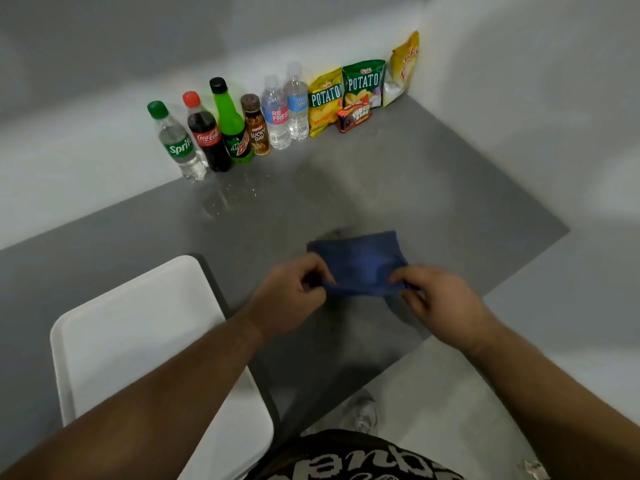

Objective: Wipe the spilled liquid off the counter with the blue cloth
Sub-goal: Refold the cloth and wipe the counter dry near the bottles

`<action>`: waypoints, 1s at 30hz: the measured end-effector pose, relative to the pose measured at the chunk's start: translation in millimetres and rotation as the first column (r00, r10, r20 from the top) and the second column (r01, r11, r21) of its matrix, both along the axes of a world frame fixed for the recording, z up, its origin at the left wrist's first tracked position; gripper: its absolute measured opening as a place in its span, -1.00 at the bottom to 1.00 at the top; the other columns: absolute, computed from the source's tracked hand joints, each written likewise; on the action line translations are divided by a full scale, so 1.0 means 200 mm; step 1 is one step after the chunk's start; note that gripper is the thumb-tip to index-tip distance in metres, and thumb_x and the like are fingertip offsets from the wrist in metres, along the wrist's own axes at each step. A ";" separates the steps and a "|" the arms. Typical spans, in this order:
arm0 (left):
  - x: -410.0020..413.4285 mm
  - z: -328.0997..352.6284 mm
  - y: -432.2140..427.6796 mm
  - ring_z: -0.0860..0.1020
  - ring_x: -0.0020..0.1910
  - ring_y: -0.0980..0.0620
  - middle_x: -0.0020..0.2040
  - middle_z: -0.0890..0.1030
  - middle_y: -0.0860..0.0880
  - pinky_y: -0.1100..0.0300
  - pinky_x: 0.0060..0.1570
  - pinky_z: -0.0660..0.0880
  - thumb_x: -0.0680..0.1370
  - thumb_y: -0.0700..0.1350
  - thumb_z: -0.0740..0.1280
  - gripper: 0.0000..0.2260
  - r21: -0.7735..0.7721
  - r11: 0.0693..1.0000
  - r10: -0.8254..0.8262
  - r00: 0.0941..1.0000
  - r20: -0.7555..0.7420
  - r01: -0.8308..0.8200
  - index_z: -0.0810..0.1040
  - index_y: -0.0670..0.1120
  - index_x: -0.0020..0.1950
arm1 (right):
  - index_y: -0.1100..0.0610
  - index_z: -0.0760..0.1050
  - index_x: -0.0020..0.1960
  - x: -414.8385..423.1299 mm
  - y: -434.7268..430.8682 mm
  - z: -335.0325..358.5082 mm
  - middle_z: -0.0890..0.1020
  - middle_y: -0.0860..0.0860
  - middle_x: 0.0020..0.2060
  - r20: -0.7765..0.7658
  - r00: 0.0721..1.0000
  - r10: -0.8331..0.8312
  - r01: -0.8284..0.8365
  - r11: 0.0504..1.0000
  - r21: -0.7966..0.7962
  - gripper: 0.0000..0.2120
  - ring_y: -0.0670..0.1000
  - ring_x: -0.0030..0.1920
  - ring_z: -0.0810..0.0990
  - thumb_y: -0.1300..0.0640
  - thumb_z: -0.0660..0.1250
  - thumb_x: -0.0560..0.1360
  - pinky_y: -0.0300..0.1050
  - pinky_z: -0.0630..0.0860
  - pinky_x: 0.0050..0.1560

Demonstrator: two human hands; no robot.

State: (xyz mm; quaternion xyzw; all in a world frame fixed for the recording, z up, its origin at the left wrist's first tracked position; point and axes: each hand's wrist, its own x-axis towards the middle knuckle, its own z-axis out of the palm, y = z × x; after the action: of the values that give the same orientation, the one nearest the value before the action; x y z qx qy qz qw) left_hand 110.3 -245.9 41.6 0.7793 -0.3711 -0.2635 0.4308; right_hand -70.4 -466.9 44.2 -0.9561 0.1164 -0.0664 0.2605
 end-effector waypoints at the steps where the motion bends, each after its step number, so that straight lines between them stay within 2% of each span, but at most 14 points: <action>1: -0.03 -0.05 0.04 0.66 -0.10 0.00 -0.12 0.69 0.04 0.01 0.05 0.58 0.43 -0.24 0.40 -0.88 0.059 0.997 -0.054 0.998 0.024 0.053 0.63 -0.09 -0.06 | 0.04 0.66 0.04 -0.03 0.03 -0.05 0.70 -0.02 -0.09 -0.055 0.998 0.032 -0.032 0.999 0.012 -0.79 0.03 -0.10 0.65 0.27 0.49 0.46 -0.13 0.51 -0.05; 5: -0.16 -0.21 0.20 0.63 -0.10 0.12 -0.10 0.69 0.04 0.03 0.06 0.59 0.45 -0.23 0.40 -0.86 0.282 0.941 -0.210 0.977 0.047 0.189 0.64 -0.05 -0.02 | -0.19 0.57 0.10 -0.19 0.16 -0.24 0.59 -0.22 0.03 -0.268 0.954 0.138 -0.139 0.990 0.015 -0.81 -0.26 0.00 0.47 0.06 0.37 0.56 -0.18 0.51 0.10; 8: -0.21 -0.24 0.29 0.61 -0.11 0.14 -0.12 0.66 0.07 0.08 0.03 0.59 0.46 -0.18 0.37 -0.86 0.315 0.918 -0.257 0.966 0.004 0.243 0.61 0.02 -0.03 | -0.26 0.50 0.19 -0.26 0.22 -0.30 0.55 -0.26 0.12 -0.347 0.917 0.196 -0.185 0.981 0.065 -0.80 -0.31 0.06 0.40 -0.02 0.28 0.61 -0.28 0.43 0.15; 10: -0.20 -0.22 0.31 0.62 -0.09 0.15 -0.10 0.67 0.09 0.14 0.04 0.59 0.44 -0.17 0.38 -0.84 0.323 0.902 -0.291 0.956 -0.034 0.286 0.61 0.04 -0.02 | -0.26 0.49 0.24 -0.28 0.24 -0.30 0.55 -0.27 0.16 -0.376 0.898 0.230 -0.215 0.973 0.082 -0.78 -0.33 0.06 0.37 -0.04 0.29 0.62 -0.41 0.30 0.10; 12: -0.17 -0.21 0.31 0.64 -0.06 0.15 -0.07 0.68 0.10 0.23 0.05 0.57 0.43 -0.19 0.39 -0.79 0.317 0.899 -0.298 0.953 -0.064 0.302 0.63 0.05 0.01 | -0.27 0.50 0.25 -0.26 0.24 -0.28 0.57 -0.28 0.14 -0.398 0.883 0.248 -0.217 0.969 0.120 -0.78 -0.35 0.02 0.41 -0.05 0.29 0.63 -0.46 0.30 0.06; 15: -0.11 -0.21 0.28 0.66 -0.10 0.16 -0.10 0.69 0.10 0.30 -0.02 0.55 0.44 -0.25 0.41 -0.77 0.270 0.938 -0.193 0.975 -0.109 0.215 0.65 0.03 0.02 | -0.31 0.49 0.13 -0.20 0.20 -0.21 0.61 -0.27 -0.03 -0.449 0.874 0.184 -0.081 0.968 0.239 -0.83 -0.29 -0.06 0.56 -0.03 0.31 0.62 -0.30 0.48 -0.01; 17: -0.06 -0.22 0.23 0.63 -0.17 0.22 -0.16 0.68 0.15 0.41 -0.11 0.49 0.47 -0.22 0.43 -0.78 0.260 0.959 -0.091 0.990 -0.103 0.115 0.64 0.07 0.02 | -0.25 0.54 0.10 -0.15 0.15 -0.17 0.63 -0.21 -0.14 -0.409 0.907 0.099 0.015 0.963 0.268 -0.82 -0.23 -0.10 0.60 0.03 0.34 0.60 -0.21 0.53 -0.10; 19: -0.02 -0.23 0.16 0.61 -0.21 0.23 -0.17 0.65 0.17 0.40 -0.15 0.47 0.51 -0.17 0.43 -0.80 0.268 0.963 -0.013 0.999 -0.043 0.024 0.61 0.12 0.02 | -0.15 0.59 0.07 -0.08 0.08 -0.17 0.65 -0.13 -0.17 -0.356 0.934 0.017 0.078 0.965 0.249 -0.83 -0.15 -0.16 0.62 0.12 0.37 0.57 -0.06 0.58 -0.08; 21: 0.01 -0.24 0.09 0.61 -0.19 0.19 -0.13 0.65 0.15 0.29 -0.11 0.52 0.53 -0.16 0.41 -0.80 0.261 0.964 0.047 0.999 -0.006 -0.044 0.59 0.13 0.05 | -0.10 0.61 0.06 -0.03 0.03 -0.19 0.67 -0.08 -0.15 -0.377 0.926 -0.026 0.108 0.974 0.200 -0.85 -0.07 -0.15 0.64 0.13 0.37 0.57 0.01 0.59 -0.04; 23: 0.02 -0.25 0.01 0.64 -0.07 0.07 -0.01 0.68 0.08 0.17 0.03 0.57 0.55 -0.19 0.39 -0.79 0.257 0.962 0.092 0.996 0.020 -0.094 0.59 0.06 0.14 | -0.07 0.60 0.10 0.01 0.01 -0.22 0.68 -0.03 -0.10 -0.398 0.916 -0.045 0.087 0.992 0.087 -0.84 0.04 -0.10 0.65 0.12 0.38 0.55 -0.03 0.58 -0.04; 25: 0.02 -0.27 -0.02 0.64 0.07 0.00 0.10 0.69 0.01 0.11 0.18 0.57 0.57 -0.19 0.37 -0.75 0.275 0.950 0.138 0.989 0.055 -0.148 0.59 -0.02 0.24 | 0.01 0.61 0.16 0.02 -0.02 -0.26 0.66 0.03 0.00 -0.289 0.956 -0.047 0.021 0.995 -0.094 -0.77 0.14 -0.01 0.64 0.13 0.44 0.51 -0.13 0.51 0.00; 26: 0.02 -0.28 -0.02 0.63 0.11 -0.02 0.14 0.68 -0.01 0.09 0.21 0.56 0.57 -0.18 0.37 -0.73 0.286 0.943 0.156 0.985 0.076 -0.172 0.58 -0.02 0.26 | 0.04 0.61 0.20 0.03 -0.02 -0.28 0.65 0.05 0.07 -0.206 0.978 0.013 -0.049 0.984 -0.170 -0.72 0.16 0.05 0.63 0.15 0.46 0.50 -0.14 0.46 0.06; 28: 0.00 -0.30 0.03 0.63 0.12 -0.02 0.17 0.67 -0.01 0.08 0.18 0.57 0.58 -0.14 0.36 -0.73 0.306 0.927 0.184 0.974 0.130 -0.216 0.57 0.01 0.28 | 0.09 0.60 0.28 0.09 0.00 -0.30 0.63 0.08 0.21 -0.061 0.959 0.278 -0.284 0.923 -0.260 -0.69 0.16 0.22 0.58 0.16 0.42 0.54 -0.08 0.43 0.26; 30: -0.01 -0.32 0.10 0.63 0.09 -0.04 0.17 0.66 -0.01 0.10 0.12 0.56 0.60 -0.10 0.36 -0.74 0.318 0.911 0.209 0.958 0.195 -0.264 0.55 0.04 0.29 | 0.10 0.58 0.36 0.19 0.03 -0.33 0.57 0.10 0.38 -0.049 0.828 0.559 -0.550 0.791 -0.266 -0.65 0.19 0.41 0.48 0.16 0.36 0.58 0.09 0.41 0.42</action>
State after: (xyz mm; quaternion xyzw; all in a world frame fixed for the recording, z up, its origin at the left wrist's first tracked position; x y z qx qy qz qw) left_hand 107.7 -225.1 -22.5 0.8994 -0.2553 -0.2074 0.2878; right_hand -32.6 -460.5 -22.3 -0.9732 -0.1833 -0.0174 0.1381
